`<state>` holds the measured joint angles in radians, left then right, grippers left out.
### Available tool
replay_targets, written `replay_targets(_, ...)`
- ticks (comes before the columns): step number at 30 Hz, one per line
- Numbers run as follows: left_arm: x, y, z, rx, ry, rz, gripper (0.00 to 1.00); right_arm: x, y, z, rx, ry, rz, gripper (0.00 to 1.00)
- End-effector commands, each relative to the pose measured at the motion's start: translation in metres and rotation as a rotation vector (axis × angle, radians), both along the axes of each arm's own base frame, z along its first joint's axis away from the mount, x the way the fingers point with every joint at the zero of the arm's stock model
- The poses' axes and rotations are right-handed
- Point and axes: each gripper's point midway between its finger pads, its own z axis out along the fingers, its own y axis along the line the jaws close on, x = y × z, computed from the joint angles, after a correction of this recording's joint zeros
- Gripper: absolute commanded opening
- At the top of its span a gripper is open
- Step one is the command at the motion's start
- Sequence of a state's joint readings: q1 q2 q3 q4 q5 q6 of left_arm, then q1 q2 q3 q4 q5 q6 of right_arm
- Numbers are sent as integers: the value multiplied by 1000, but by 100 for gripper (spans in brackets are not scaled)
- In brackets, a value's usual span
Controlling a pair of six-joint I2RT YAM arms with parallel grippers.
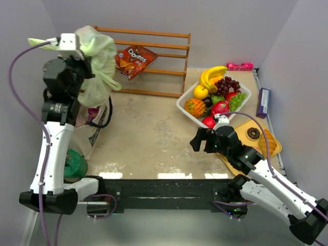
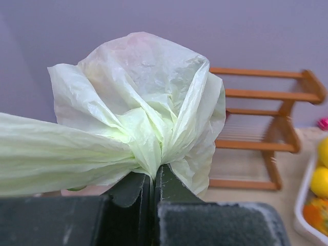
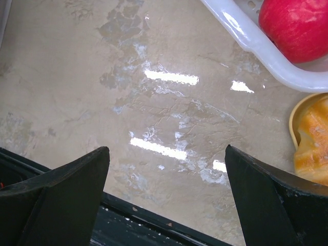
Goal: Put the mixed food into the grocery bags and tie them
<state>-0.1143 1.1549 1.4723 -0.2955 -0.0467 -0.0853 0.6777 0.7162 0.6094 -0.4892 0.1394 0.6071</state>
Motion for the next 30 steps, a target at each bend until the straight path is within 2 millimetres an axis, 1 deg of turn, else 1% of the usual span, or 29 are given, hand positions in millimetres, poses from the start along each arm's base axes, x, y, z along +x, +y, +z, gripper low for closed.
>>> replay_targets(1,-11,35,55,51,-133,27,0,5,4,0,26,-14,-9,98)
replay_targets(2,-12,47,58,48,-138,59,0,4,4,-2,26,-8,-7,98)
replay_targets(3,-13,54,59,47,-146,80,0,4,5,-2,27,-7,-3,98)
replay_targets(4,-13,63,57,46,-141,107,0,4,5,-2,24,-10,0,98)
replay_targets(5,-12,79,45,47,-114,167,0,4,5,-3,22,-8,2,98)
replay_targets(7,-20,90,33,47,-95,205,0,4,6,-2,21,-14,8,98)
replay_targets(8,-19,94,10,43,-52,229,0,4,5,-3,19,-13,8,98)
replay_targets(9,-31,95,10,45,-66,241,0,5,6,-3,21,-17,10,98)
replay_targets(10,-31,101,-14,45,-22,273,0,6,6,-4,16,-18,13,98)
replay_targets(11,-37,109,-23,52,-6,321,0,5,7,-4,14,-18,18,98)
replay_targets(12,-47,114,-27,62,-6,354,0,6,8,-4,14,-17,23,98)
replay_targets(13,-48,120,-53,73,48,386,0,6,9,-4,15,-16,28,98)
replay_targets(14,-54,132,-63,80,64,460,0,6,9,-4,15,-17,32,98)
replay_targets(15,-66,136,-65,77,52,497,0,7,11,-3,19,-22,35,98)
replay_targets(16,-70,141,-87,82,90,526,0,6,11,-4,17,-21,40,98)
replay_targets(17,-78,146,-91,82,90,561,0,7,12,-4,17,-22,40,98)
replay_targets(18,-89,145,-89,79,66,573,0,7,11,-5,13,-23,43,98)
replay_targets(19,-93,147,-102,80,81,585,0,8,11,-6,10,-20,42,98)
replay_targets(20,-98,146,-104,79,80,586,0,8,11,-6,7,-20,43,98)
replay_targets(21,-105,145,-103,76,64,589,0,8,11,-7,6,-17,45,98)
replay_targets(23,-108,144,-117,83,104,584,0,7,13,-8,8,-13,49,98)
replay_targets(25,-100,139,-128,84,147,544,0,7,13,-8,16,-12,46,98)
replay_targets(26,-94,130,-135,72,172,488,0,6,13,-7,23,-16,48,98)
replay_targets(27,-84,128,-148,65,224,466,0,6,14,-8,29,-13,45,98)
replay_targets(28,-79,125,-149,57,245,445,0,6,13,-8,30,-14,45,98)
replay_targets(29,-71,120,-171,38,337,417,0,5,13,-8,33,-14,44,98)
replay_targets(30,-68,119,-179,24,377,407,0,4,13,-8,34,-14,43,98)
